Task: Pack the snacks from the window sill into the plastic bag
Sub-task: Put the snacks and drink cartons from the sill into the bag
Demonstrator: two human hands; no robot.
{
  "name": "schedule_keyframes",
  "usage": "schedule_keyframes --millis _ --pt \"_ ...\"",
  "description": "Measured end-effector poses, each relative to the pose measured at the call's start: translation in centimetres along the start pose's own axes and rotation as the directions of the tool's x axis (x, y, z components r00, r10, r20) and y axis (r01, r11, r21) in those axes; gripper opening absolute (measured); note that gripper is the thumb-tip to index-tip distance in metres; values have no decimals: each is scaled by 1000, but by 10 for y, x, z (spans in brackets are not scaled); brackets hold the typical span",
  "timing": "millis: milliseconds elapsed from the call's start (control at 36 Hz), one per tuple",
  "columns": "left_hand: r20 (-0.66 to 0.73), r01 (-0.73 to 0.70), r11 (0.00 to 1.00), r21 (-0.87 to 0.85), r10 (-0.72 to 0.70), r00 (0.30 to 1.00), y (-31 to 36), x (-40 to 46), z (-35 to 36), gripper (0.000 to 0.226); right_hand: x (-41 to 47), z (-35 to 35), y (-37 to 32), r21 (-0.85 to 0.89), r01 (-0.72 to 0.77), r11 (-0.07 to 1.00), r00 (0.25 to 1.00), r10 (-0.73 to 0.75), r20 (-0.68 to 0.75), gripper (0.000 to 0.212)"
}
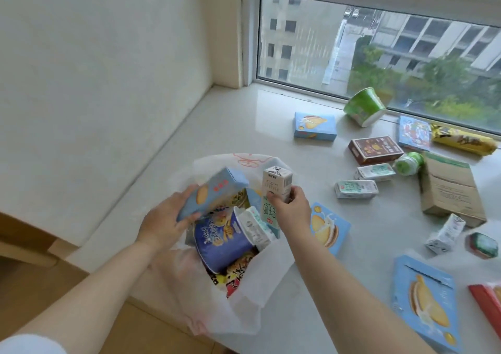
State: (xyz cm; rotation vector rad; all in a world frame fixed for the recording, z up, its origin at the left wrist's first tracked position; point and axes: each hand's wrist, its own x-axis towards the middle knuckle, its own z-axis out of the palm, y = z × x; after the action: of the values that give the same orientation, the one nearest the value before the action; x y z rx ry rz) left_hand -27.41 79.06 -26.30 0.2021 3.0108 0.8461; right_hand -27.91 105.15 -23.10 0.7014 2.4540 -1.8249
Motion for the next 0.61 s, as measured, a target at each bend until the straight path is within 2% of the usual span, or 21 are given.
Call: schedule_keyframes --millis 83,139,222,333,417,500,556,611 --pt "103 -168 968 186 151 983 -5 3 1 77 -2 6 4 -37 -16 999 1000 15 -13 26" --pt "153 -211 944 252 176 972 1 11 -2 80 -1 10 6 -66 -23 998 1000 22 -20 27" --pt "257 -187 957 220 128 958 5 31 -10 79 0 11 6 -90 -21 996 999 18 -30 29" --pt "396 -115 975 189 31 918 6 62 -19 63 3 11 3 -114 1 994 1000 -4 -26 26" --pt "432 -104 953 286 -31 901 10 75 -5 64 5 13 5 -130 11 991 1000 -14 -19 22" --pt "425 -197 887 417 1 905 19 82 23 63 7 15 8 -138 14 990 999 -19 -38 21" --pt "411 -213 879 426 22 911 23 90 37 62 10 14 10 -137 9 991 999 -16 -49 21" --pt "391 -168 895 414 -9 920 18 97 41 62 13 14 12 -151 -3 989 999 -3 -42 21"
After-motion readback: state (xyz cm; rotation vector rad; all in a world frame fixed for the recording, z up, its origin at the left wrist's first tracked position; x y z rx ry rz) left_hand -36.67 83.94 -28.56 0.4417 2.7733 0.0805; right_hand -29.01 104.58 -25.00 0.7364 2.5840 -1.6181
